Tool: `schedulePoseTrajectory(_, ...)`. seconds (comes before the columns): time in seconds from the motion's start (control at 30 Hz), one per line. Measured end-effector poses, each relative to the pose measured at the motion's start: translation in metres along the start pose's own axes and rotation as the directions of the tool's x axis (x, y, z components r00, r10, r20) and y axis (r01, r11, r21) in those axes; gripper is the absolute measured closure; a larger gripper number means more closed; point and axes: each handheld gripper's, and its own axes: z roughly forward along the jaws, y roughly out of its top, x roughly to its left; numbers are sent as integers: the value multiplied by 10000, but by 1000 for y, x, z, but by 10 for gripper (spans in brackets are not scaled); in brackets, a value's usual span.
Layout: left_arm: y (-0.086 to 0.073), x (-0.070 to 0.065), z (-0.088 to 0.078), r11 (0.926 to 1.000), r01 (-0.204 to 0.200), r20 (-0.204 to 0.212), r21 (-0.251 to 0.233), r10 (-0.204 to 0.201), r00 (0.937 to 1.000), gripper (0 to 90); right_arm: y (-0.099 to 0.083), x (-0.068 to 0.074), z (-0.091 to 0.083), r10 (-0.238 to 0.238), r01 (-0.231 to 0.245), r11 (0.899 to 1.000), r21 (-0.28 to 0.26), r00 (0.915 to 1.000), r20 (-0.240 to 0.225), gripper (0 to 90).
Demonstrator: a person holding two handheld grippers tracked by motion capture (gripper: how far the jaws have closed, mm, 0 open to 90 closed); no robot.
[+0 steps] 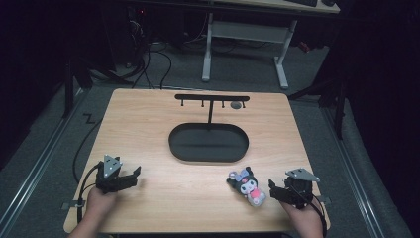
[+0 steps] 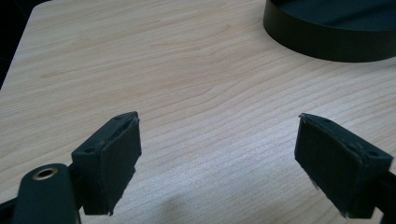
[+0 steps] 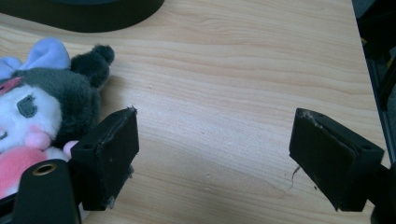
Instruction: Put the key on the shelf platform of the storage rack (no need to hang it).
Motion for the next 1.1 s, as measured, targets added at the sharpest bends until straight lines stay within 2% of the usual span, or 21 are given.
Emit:
schedulePoseTrajectory(0.17,0,1,0,10000,94,39,-26,-94,9999,154,4,-4,0,47,-46,9992,400,10000,-17,161)
schedulePoseTrajectory(0.4,0,1,0,10000,97,70,-8,-97,9999,154,7,-5,2,-131,144,9959,889,9998,-155,163)
schedulePoseTrajectory(0.53,0,1,0,9999,111,76,-19,-111,9999,154,9,-5,5,-156,196,9900,1399,9994,-297,164)
schedulePoseTrajectory(0.63,0,1,0,9999,104,83,-36,-103,9999,154,11,-5,6,-351,396,9854,1653,9989,-296,164)
schedulePoseTrajectory(0.83,1,1,0,10000,32,83,-12,-32,10000,154,18,-4,4,-976,1024,9682,2284,9947,-320,167)
schedulePoseTrajectory(1.0,1,0,1,10000,26,59,19,-26,10000,154,24,-1,2,-1447,1526,9449,2895,9883,-486,167)
schedulePoseTrajectory(1.1,1,0,1,10000,-13,61,12,13,10000,154,26,0,2,-1576,1689,9337,3156,9856,-613,171)
